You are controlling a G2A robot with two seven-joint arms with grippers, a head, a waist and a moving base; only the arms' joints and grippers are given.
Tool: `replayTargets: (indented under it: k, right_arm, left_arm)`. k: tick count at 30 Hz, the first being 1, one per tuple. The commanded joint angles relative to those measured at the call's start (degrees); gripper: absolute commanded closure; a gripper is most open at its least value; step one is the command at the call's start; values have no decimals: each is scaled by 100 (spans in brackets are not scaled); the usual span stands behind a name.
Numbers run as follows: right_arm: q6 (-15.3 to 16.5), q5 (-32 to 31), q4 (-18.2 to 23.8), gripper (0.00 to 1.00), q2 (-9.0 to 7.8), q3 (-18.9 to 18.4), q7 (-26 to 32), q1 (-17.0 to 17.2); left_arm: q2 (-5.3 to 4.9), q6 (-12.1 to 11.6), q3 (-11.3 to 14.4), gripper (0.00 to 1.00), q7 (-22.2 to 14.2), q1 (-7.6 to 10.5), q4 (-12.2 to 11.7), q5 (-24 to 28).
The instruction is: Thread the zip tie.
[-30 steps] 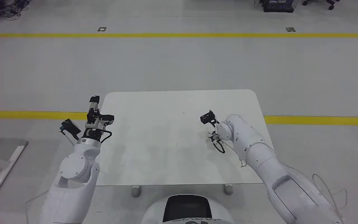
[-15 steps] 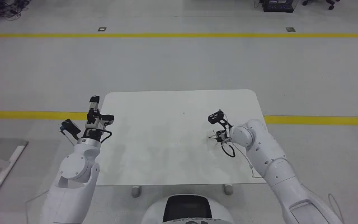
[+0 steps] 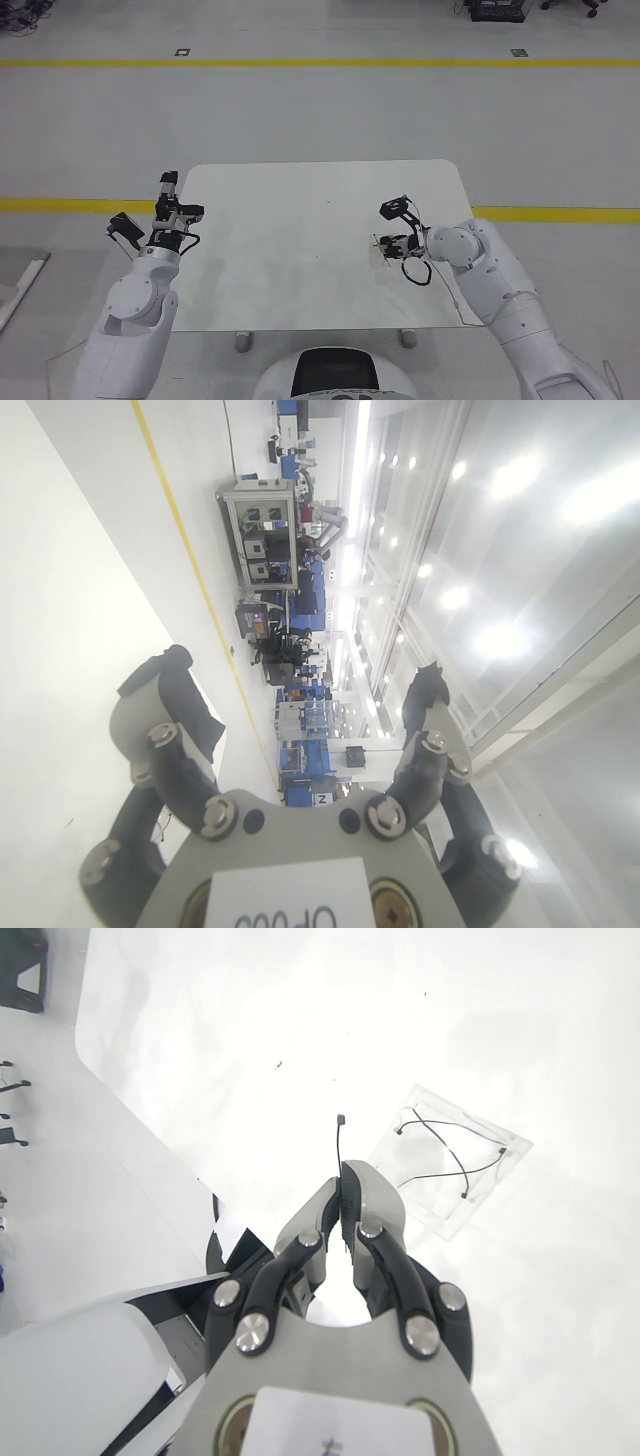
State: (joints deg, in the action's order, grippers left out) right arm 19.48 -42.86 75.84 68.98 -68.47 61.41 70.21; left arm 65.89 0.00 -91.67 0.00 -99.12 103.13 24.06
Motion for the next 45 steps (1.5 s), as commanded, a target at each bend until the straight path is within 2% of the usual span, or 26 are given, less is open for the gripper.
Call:
replayTargets:
  k: [1, 4, 8, 16, 21, 37, 40, 45]
  right_arm:
    - [0, -16, 1, 100, 1, -1, -3, 1]
    - [0, -16, 1, 100, 1, -1, -3, 1]
    - [0, 332, -88, 100, -7, -92, -453, 141]
    - [0, 1920, 95, 100, -196, -262, -1186, 640]
    - [0, 3158, 209, 100, -340, -352, -1154, 841]
    - [-1, 3329, 203, 100, -348, -341, -1167, 851]
    - [0, 3905, 239, 100, -339, -408, -1387, 1018]
    - [0, 4872, 309, 100, -353, -623, -1353, 1353]
  left_arm:
    - [0, 0, 0, 0, 0, 0, 0, 0]
    - [0, 0, 0, 0, 0, 0, 0, 0]
    - [0, 0, 0, 0, 0, 0, 0, 0]
    - [0, 0, 0, 0, 0, 0, 0, 0]
    - [0, 0, 0, 0, 0, 0, 0, 0]
    - [0, 0, 0, 0, 0, 0, 0, 0]
    - [0, 0, 0, 0, 0, 0, 0, 0]
    - [0, 0, 0, 0, 0, 0, 0, 0]
